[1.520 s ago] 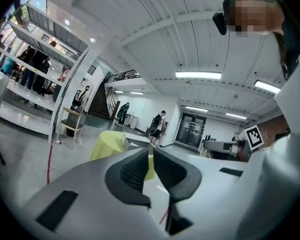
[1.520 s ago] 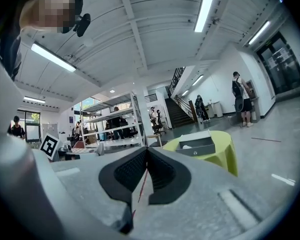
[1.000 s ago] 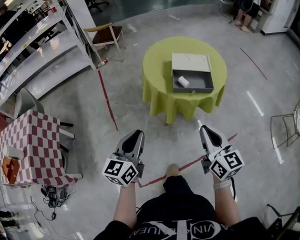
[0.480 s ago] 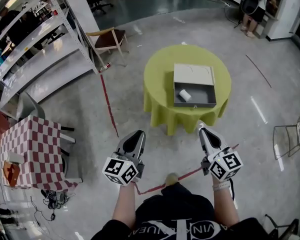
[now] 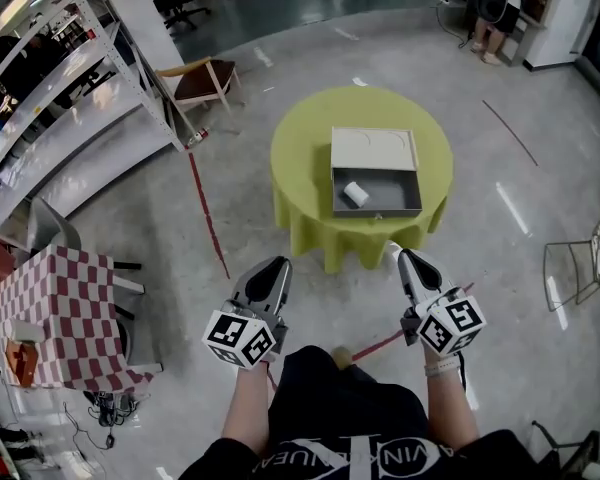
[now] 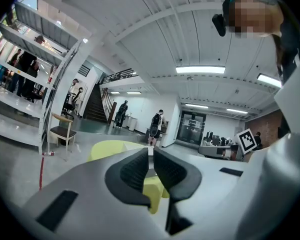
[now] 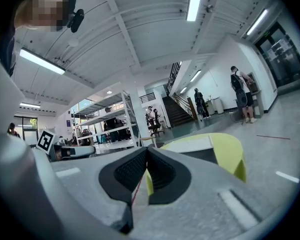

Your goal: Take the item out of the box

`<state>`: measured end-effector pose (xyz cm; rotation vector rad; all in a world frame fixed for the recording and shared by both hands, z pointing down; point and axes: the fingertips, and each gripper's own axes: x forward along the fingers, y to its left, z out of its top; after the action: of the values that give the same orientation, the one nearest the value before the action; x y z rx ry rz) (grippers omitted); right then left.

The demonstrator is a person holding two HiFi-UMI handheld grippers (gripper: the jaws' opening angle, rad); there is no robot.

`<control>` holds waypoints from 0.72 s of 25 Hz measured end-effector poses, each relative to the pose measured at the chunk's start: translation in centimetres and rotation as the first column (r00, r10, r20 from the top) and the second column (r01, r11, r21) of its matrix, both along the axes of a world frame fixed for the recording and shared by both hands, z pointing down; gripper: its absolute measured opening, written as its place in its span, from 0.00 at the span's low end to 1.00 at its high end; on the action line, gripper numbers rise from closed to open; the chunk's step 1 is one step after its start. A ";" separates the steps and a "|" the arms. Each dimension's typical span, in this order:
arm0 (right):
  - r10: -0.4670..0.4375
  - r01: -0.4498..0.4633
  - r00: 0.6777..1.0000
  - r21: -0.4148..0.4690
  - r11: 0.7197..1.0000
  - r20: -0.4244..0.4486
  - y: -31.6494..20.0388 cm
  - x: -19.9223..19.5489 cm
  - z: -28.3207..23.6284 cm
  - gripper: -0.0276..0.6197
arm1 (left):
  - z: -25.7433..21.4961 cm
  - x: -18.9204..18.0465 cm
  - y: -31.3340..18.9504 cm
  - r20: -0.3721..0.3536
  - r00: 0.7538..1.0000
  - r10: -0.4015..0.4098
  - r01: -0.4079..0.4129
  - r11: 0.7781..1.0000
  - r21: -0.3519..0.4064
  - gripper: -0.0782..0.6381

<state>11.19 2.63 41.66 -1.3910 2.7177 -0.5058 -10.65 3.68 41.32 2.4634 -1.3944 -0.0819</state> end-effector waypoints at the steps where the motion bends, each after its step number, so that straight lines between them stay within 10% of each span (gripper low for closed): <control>1: 0.001 -0.001 1.000 -0.006 1.000 0.005 -0.2 0.1 0.2 0.05 | 0.1 -0.1 -0.1 0.002 1.000 -0.005 0.005 1.000 -0.004 0.15; 18: -0.028 0.029 0.999 -0.067 0.997 0.017 -4.2 -1.6 2.8 0.05 | 2.4 -1.5 -3.8 0.000 0.999 -0.035 0.035 0.997 -0.067 0.16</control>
<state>9.57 -1.58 44.46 -1.3585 2.7353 -0.6126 -12.17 -0.15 43.77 2.3849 -1.4166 -0.0433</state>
